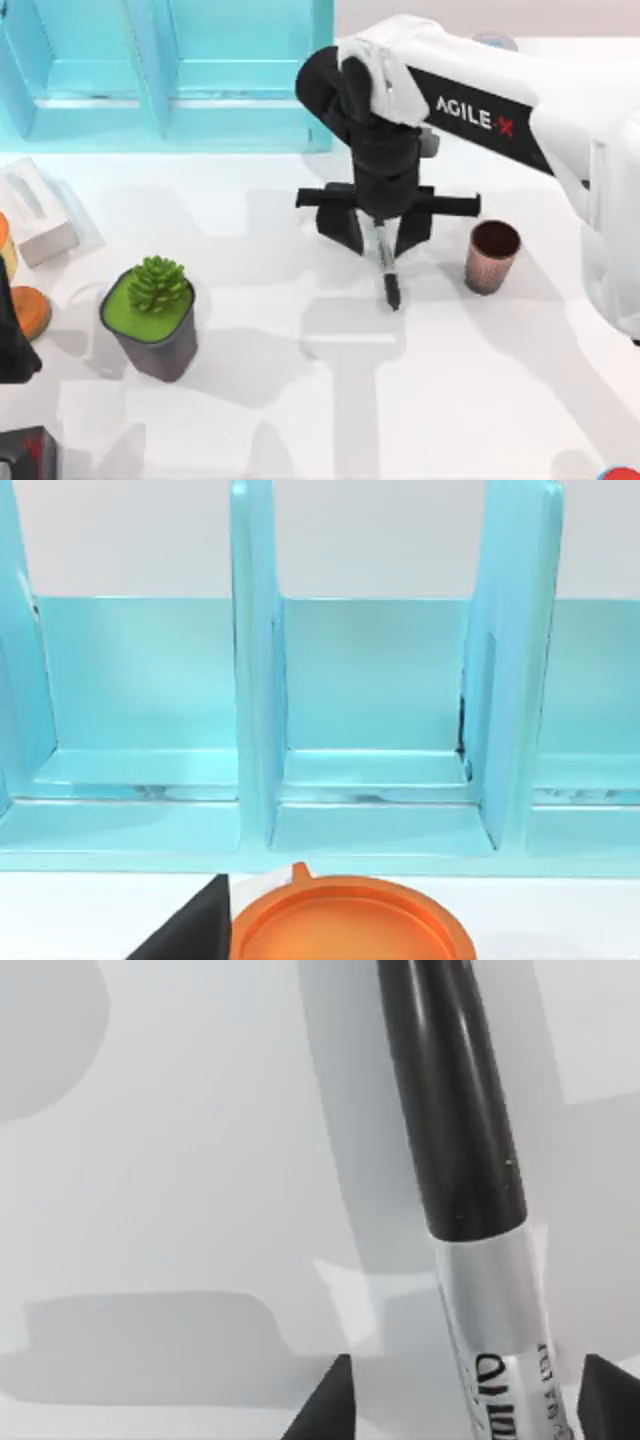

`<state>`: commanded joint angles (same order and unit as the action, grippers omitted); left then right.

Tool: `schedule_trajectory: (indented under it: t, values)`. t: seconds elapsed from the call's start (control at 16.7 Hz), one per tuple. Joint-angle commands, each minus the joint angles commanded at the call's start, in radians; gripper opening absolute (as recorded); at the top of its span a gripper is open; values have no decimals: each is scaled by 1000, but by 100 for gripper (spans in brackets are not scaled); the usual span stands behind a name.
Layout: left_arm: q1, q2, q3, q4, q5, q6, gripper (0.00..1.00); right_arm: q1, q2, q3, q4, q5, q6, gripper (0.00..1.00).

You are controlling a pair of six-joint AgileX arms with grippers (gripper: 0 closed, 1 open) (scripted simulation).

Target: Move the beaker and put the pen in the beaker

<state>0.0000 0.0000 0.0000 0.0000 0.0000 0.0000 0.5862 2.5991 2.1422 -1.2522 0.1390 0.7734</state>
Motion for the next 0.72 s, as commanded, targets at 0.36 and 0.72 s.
schedule_trajectory:
  t: [0.36,0.72]
  values:
    - [0,0,0,0,0,0,100,0,0,0,0,0,0,0]
    - [0,0,0,0,0,0,100,16,-54,14,-7,-31,30,0]
